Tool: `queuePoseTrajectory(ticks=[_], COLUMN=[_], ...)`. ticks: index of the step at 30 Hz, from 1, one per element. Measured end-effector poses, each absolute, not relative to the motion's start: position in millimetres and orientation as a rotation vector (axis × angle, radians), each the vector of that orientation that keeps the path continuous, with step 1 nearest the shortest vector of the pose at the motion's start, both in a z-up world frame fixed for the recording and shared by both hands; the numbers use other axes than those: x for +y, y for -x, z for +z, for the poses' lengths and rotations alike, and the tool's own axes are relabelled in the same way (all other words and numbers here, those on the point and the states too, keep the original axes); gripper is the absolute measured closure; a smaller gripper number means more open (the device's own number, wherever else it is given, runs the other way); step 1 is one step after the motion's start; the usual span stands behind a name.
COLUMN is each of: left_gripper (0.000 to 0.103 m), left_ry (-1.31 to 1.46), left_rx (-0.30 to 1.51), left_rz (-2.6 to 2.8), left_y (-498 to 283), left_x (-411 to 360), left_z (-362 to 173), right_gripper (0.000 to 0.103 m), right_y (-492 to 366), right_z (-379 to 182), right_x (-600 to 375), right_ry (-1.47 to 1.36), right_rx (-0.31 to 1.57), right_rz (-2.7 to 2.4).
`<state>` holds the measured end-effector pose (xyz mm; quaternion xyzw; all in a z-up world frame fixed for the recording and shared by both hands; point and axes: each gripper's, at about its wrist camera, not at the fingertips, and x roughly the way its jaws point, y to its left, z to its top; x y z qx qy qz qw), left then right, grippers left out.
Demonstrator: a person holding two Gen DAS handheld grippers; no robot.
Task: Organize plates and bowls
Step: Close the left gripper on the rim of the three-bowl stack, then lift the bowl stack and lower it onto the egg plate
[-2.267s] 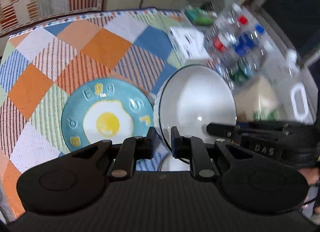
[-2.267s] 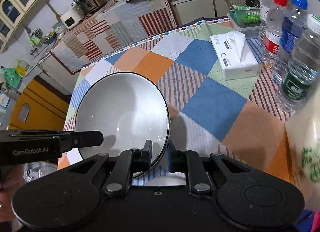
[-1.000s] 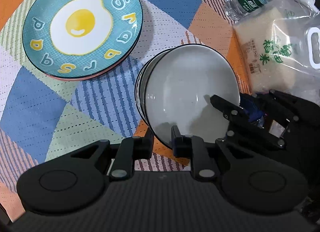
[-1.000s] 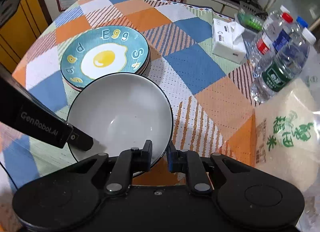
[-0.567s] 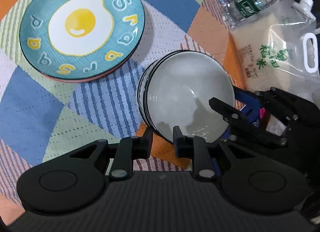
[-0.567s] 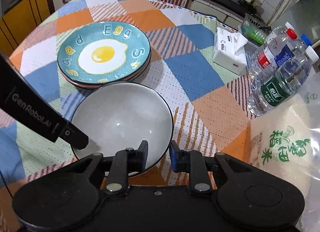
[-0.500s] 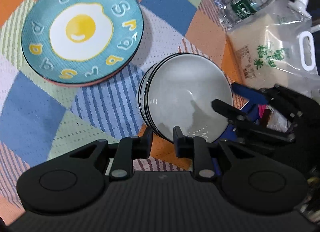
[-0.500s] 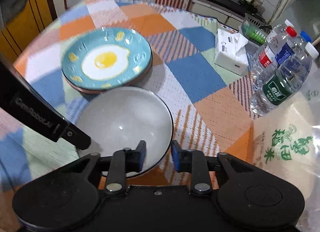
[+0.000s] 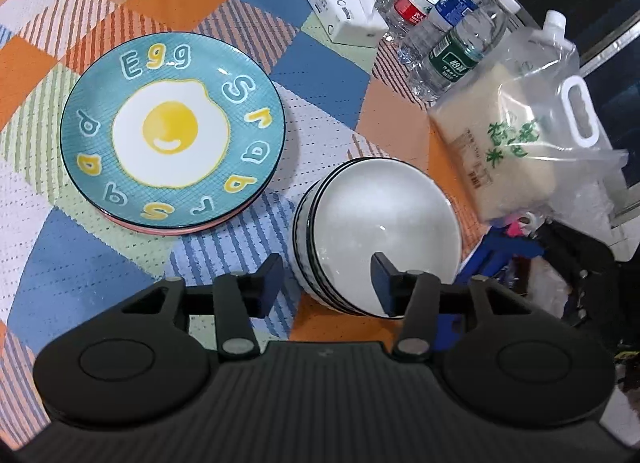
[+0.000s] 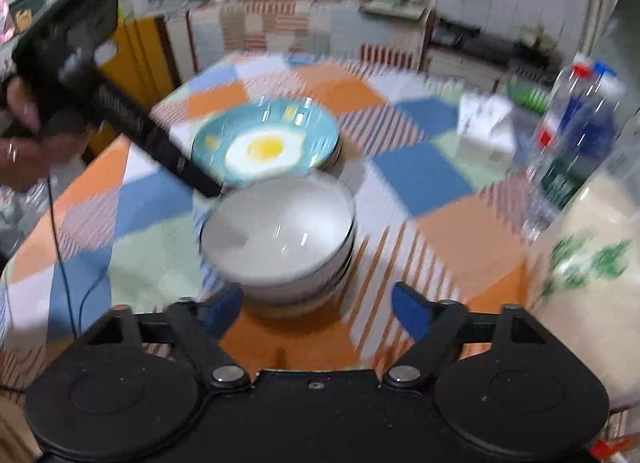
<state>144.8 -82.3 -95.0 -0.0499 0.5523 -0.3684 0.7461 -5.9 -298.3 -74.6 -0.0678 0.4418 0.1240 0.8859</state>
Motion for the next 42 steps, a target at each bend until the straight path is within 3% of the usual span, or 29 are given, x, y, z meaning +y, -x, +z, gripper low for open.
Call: queuePoseTrajectory(ticks=[6,16,23,30,42], left_gripper=[0.051,0.055,0.059,0.063,0.063], left_ry=[0.128,0.206,0.197,0.339,0.249], left_rx=[1.174,1.234,1.153,1.201,1.195], left_rz=[-0.820,-0.849,-0.866,-0.842,-0.867], left_y=[-138,-145,-144,-155,-148], left_x=[-85,-97,-99,-91,-95], left_z=[-118,-157,-167,-178,-168], right_gripper=[0.012,0.012,0.010,0.002,0.005], right_y=[5,-15,-25,-37,-41], right_z=[-125,-176,-187,-194,-193], right_x=[-287,-271,-269,-272,-257], right_ry=[0.166,0.300,0.261,0.165,0.177], right_rx=[0.957,0.829,0.804,0.801,0.803], right_rz=[0.293,0.338,0.345,0.311,0.319])
